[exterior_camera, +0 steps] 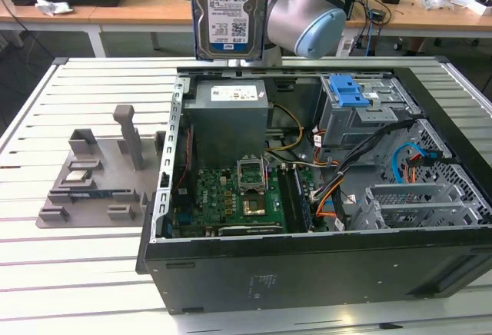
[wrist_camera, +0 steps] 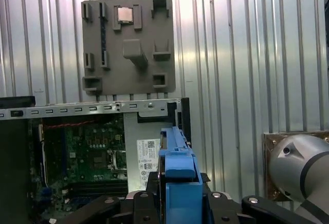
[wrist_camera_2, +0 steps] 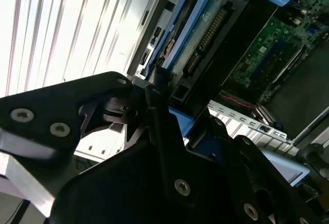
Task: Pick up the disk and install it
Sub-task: 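Pick up the disk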
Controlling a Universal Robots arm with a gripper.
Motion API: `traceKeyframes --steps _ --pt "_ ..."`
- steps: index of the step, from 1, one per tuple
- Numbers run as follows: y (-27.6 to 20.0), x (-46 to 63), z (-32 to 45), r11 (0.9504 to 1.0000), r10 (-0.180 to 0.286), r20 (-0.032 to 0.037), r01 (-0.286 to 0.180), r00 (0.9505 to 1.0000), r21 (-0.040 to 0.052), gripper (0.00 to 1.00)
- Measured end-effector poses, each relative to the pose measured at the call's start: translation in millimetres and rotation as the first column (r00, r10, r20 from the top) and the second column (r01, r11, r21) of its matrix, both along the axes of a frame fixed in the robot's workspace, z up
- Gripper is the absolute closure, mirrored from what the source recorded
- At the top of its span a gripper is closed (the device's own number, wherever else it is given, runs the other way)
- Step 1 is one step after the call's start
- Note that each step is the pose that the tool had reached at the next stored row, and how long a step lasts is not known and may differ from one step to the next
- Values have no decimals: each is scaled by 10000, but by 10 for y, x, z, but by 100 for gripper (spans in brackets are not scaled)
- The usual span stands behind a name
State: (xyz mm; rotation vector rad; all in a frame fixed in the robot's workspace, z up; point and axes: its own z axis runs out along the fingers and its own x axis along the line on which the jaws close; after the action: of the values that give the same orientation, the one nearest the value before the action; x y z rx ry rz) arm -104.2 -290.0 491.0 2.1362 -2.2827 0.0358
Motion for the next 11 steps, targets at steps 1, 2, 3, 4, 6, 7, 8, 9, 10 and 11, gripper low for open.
traceKeyframes --steps 1,2,3,4,6,7,8,9,10,11 --pt "0 24 0 10000 -1 0 1 10000 0 63" --pt "0 45 0 10000 -2 0 2 10000 1 63" --pt "0 74 0 10000 -2 0 2 10000 1 63" --pt "0 98 0 10000 -1 0 1 10000 0 63" --pt "0 156 0 10000 -1 0 1 10000 0 63" --pt "0 179 0 10000 -2 0 2 10000 0 63" --pt "0 196 0 10000 -2 0 2 10000 0 63" --pt "0 225 0 10000 -1 -1 1 10000 0 63" --pt "0 259 0 10000 -2 0 2 10000 0 63" --pt "0 271 0 10000 -2 0 2 10000 3 63"
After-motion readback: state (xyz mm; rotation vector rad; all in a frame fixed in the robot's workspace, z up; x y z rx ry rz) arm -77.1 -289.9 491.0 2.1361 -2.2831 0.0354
